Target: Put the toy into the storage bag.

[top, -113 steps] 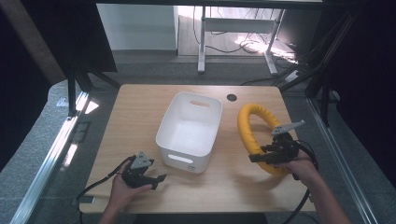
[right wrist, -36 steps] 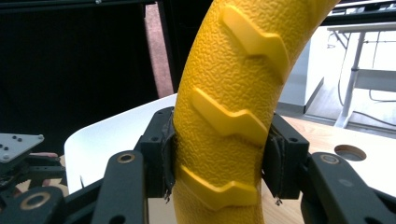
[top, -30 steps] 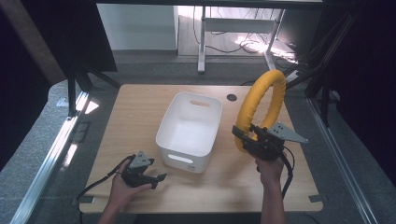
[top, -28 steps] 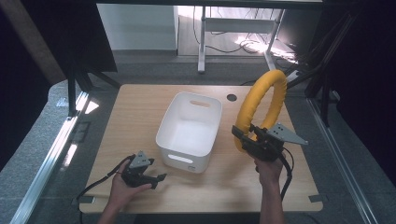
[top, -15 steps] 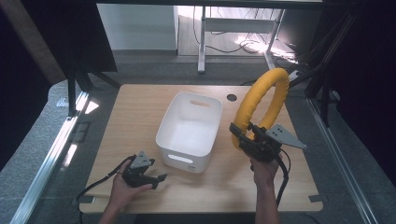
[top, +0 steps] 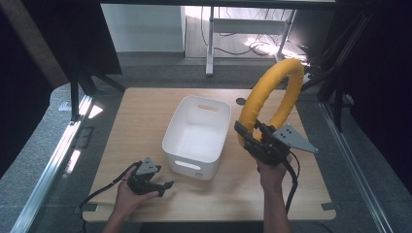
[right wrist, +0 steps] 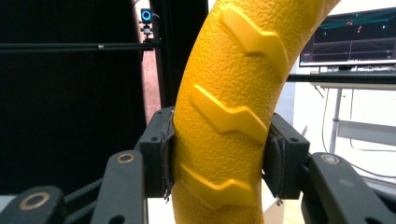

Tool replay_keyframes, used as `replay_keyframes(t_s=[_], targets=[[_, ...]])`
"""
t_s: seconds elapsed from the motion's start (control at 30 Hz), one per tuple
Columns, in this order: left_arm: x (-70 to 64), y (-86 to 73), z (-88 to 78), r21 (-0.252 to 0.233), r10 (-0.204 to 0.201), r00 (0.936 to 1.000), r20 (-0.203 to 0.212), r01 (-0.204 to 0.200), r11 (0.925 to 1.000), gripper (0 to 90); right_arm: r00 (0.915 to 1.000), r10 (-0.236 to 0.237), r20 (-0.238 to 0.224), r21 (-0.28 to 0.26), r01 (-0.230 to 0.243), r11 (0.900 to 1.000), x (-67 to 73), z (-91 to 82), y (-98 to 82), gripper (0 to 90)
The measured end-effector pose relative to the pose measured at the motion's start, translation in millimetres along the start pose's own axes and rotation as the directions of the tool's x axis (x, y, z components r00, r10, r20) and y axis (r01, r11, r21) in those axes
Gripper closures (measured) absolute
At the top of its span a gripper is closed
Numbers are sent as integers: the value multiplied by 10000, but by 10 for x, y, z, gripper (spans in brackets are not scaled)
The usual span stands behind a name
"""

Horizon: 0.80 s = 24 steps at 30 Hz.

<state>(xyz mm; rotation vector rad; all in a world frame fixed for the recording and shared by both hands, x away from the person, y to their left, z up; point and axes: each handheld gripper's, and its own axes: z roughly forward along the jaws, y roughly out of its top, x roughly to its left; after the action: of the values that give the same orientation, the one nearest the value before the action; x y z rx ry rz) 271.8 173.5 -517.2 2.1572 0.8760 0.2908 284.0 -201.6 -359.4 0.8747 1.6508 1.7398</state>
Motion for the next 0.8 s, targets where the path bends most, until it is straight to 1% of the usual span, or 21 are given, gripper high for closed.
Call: replay_keyframes(t_s=[0.07, 0.1, 0.13, 0.23, 0.33, 0.37, 0.43, 0.67, 0.8], targets=[[-2, 0, 3, 23, 1, 10000, 12, -1, 10000, 222, 10000, -37, -67, -27, 37, 10000, 28, 12, 45, 513], [-2, 0, 5, 31, -1, 10000, 9, 1, 10000, 221, 9999, -107, -87, -156, 105, 9998, 58, 38, 84, 513], [-2, 0, 5, 31, -1, 10000, 9, 1, 10000, 221, 9999, -107, -87, -156, 105, 9998, 58, 38, 84, 513], [1, 1, 3, 25, 23, 10000, 6, -23, 10000, 222, 9993, -323, -175, -127, 321, 9994, 119, 92, 156, 513], [0, 1, 4, 26, 19, 10000, 11, -19, 10000, 222, 9994, -297, -191, -154, 294, 9994, 148, 115, 189, 512], [-1, -1, 7, 36, -4, 10000, 27, 4, 10000, 221, 9992, -342, -198, -310, 335, 9990, 168, 144, 218, 513], [-1, -1, 10, 45, -6, 10000, 34, 6, 10000, 221, 9992, -345, -199, -395, 337, 9987, 186, 164, 249, 512], [-3, 0, 11, 19, -42, 10000, 36, 42, 10000, 222, 9981, -542, -284, -513, 527, 9973, 259, 229, 329, 512], [-3, -1, 13, 37, -34, 10000, 32, 34, 10000, 221, 9977, -574, -354, -627, 551, 9965, 308, 271, 362, 512]])
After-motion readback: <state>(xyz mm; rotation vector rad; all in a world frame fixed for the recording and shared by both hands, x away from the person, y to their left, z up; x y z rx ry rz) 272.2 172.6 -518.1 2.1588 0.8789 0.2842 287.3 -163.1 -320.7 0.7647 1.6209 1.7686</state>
